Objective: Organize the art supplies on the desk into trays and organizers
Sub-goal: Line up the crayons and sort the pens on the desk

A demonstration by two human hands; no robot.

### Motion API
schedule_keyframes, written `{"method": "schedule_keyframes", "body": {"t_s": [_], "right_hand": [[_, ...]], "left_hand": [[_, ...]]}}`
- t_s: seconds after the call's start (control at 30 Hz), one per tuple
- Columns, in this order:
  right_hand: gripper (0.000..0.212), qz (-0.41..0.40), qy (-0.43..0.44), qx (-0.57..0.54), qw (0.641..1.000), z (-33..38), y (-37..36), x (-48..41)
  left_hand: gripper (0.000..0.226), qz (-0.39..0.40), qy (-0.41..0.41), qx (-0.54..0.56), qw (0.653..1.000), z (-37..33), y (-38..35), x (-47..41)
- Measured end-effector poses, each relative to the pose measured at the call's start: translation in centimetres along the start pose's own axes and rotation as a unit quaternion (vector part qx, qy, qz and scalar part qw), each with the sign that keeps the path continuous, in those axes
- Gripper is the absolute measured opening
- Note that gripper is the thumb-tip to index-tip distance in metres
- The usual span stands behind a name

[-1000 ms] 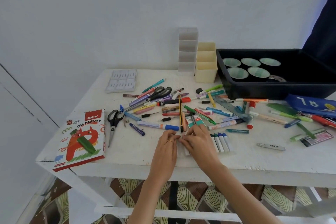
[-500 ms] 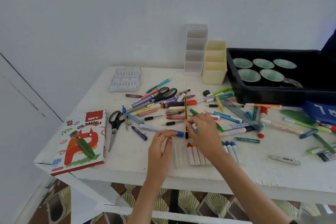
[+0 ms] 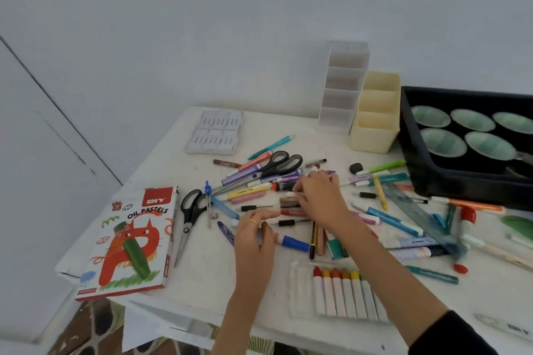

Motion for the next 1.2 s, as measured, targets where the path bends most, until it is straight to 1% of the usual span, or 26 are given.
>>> {"method": "schedule_keyframes", "body": {"t_s": [0.1,0.17,0.2,0.27,0.33,0.37,0.43,0.5,0.57,0.63,0.73,0.8,0.87,0.93,1.0,1.07,1.13,1.2], "right_hand": [[0.027,0.033,0.013,0.023,0.999,-0.1,-0.7,-0.2],[0.027,0.027,0.035,0.016,0.999,0.2,-0.8,-0.1],[0.026,0.015,0.046,-0.013,0.999,0.4,-0.6,0.2],[0.021,-0.034,0.057,-0.119,0.991,0.8,0.6,0.9],[0.017,-0.079,0.046,-0.242,0.966,0.8,2.1,2.1],[0.016,-0.097,0.029,-0.303,0.947,0.8,2.8,3.0],[0.021,-0.111,-0.022,-0.405,0.907,0.3,3.4,4.7],[0.028,-0.094,-0.072,-0.463,0.879,-0.3,2.9,6.3],[0.028,-0.071,-0.099,-0.483,0.867,-0.9,2.1,8.0],[0.025,-0.057,-0.107,-0.489,0.864,-0.8,1.4,9.9],[0.021,-0.070,-0.119,-0.498,0.856,-0.9,0.5,12.0],[0.020,-0.095,-0.127,-0.478,0.864,-1.0,0.0,13.2],[0.021,-0.116,-0.136,-0.450,0.875,-1.2,-0.1,14.1],[0.023,-0.116,-0.150,-0.430,0.882,-1.4,-0.3,14.7],[0.024,-0.100,-0.147,-0.404,0.897,-1.1,-0.5,15.0],[0.024,-0.087,-0.130,-0.358,0.921,-0.7,-0.6,15.2],[0.023,-0.090,-0.118,-0.263,0.953,-0.6,-0.6,15.3],[0.024,-0.099,-0.107,-0.172,0.974,-0.5,-0.6,15.6]], "left_hand": [[0.032,-0.041,-0.038,-0.026,0.998,-0.4,0.4,0.5],[0.024,-0.058,-0.070,-0.045,0.995,-1.2,0.6,0.9],[0.027,-0.060,-0.082,-0.053,0.993,-1.4,0.6,1.1],[0.030,-0.056,-0.098,-0.063,0.992,-1.6,0.6,1.2],[0.029,-0.059,-0.110,-0.063,0.990,-1.9,0.7,1.3],[0.027,-0.062,-0.116,-0.062,0.989,-2.0,0.8,1.5],[0.024,-0.067,-0.130,-0.063,0.987,-2.4,1.1,2.0],[0.021,-0.050,-0.130,-0.060,0.988,-2.3,1.0,2.7],[0.021,-0.006,-0.099,-0.039,0.994,-1.7,0.6,3.6],[0.023,0.035,-0.073,-0.027,0.996,-1.0,0.2,4.6],[0.014,0.090,-0.076,-0.042,0.992,-0.8,-0.5,5.3],[0.013,0.120,-0.091,-0.047,0.987,-1.1,-0.9,5.8],[0.014,0.131,-0.095,-0.051,0.986,-1.1,-0.9,5.9],[0.012,0.137,-0.104,-0.054,0.984,-1.2,-0.9,5.8],[0.018,0.145,-0.138,-0.067,0.977,-1.5,-1.2,5.8],[0.026,0.159,-0.166,-0.086,0.970,-1.7,-1.6,6.0],[0.030,0.170,-0.177,-0.107,0.964,-1.9,-1.8,6.2],[0.032,0.167,-0.189,-0.123,0.960,-2.1,-1.8,6.4]]}}
Point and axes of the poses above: each hand's wrist, its own x-axis away from the middle knuckle, its own y-axis out of the back of the hand, z = x × y, the point moved 9 cm from there along -x, towards the middle knuckle
